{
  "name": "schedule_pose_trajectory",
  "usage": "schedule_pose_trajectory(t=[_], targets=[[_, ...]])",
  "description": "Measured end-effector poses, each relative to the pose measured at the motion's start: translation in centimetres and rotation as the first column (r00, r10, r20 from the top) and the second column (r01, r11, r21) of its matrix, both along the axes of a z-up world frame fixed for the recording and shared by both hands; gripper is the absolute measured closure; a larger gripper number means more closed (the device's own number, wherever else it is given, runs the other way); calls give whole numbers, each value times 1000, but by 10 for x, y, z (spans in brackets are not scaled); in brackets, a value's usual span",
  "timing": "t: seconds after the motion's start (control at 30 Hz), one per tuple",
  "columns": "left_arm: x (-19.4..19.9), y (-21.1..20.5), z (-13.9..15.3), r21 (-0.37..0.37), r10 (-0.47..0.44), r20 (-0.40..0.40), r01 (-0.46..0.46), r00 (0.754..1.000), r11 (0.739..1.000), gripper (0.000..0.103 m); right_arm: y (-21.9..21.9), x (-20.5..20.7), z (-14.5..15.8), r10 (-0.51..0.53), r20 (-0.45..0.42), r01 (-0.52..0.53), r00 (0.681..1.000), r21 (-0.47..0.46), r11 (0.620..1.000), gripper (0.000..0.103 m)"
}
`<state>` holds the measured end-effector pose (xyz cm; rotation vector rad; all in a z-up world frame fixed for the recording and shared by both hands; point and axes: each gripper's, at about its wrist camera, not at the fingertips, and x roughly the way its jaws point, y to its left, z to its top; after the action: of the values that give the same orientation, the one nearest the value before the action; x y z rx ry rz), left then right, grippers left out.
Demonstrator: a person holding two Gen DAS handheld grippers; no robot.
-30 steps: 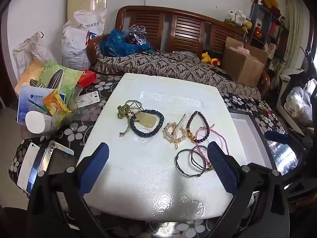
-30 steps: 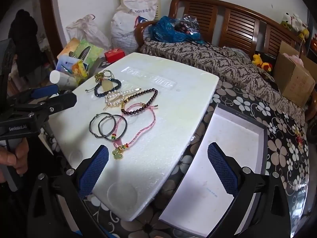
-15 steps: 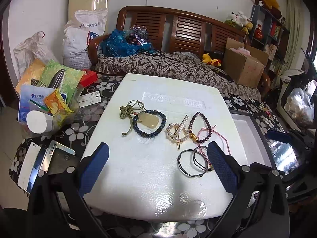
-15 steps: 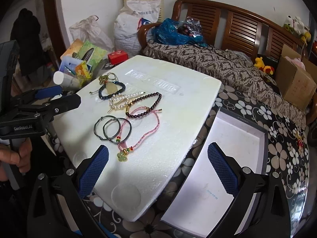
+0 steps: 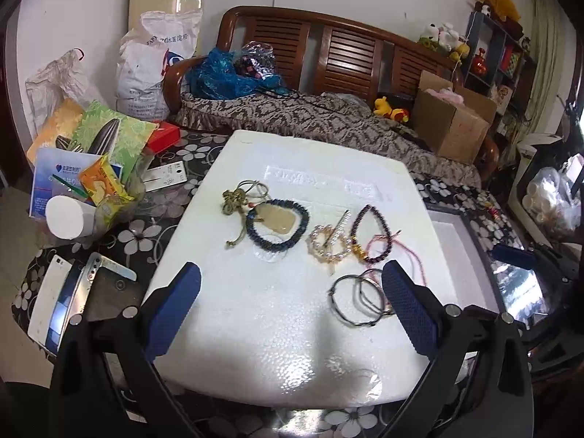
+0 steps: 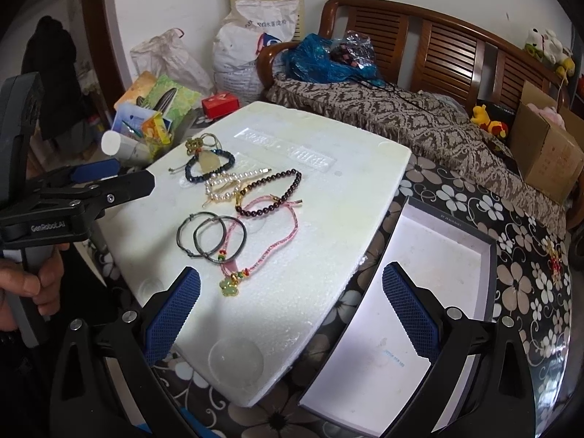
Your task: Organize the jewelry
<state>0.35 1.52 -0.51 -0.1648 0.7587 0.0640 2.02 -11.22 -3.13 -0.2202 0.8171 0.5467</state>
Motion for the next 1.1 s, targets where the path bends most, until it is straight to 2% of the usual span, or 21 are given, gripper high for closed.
schedule_pose_trajectory(t=[0.53, 0.8, 0.87, 0.97, 1.1], targets=[[6, 6, 3, -24, -20, 11, 20, 1000, 1000, 5, -2, 0, 3, 4, 3, -4, 1000, 25, 1000, 4], [17, 15, 3, -51, -29, -9, 29, 1000, 998, 16, -1, -1, 4, 5, 4, -5, 1000, 41, 999, 7], [21, 16, 2, -48, -28, -27, 27, 999, 998, 25, 0, -1, 3, 12, -2, -12, 1000, 47, 999, 13], [25, 16, 0, -55, -40, -48, 37, 998, 998, 32, 2, 3, -1, 6, -32, -4, 999, 57, 998, 32], [31, 16, -2, -55, -49, -62, 45, 997, 997, 32, 8, 11, -7, 1, -67, 4, 998, 67, 998, 36]])
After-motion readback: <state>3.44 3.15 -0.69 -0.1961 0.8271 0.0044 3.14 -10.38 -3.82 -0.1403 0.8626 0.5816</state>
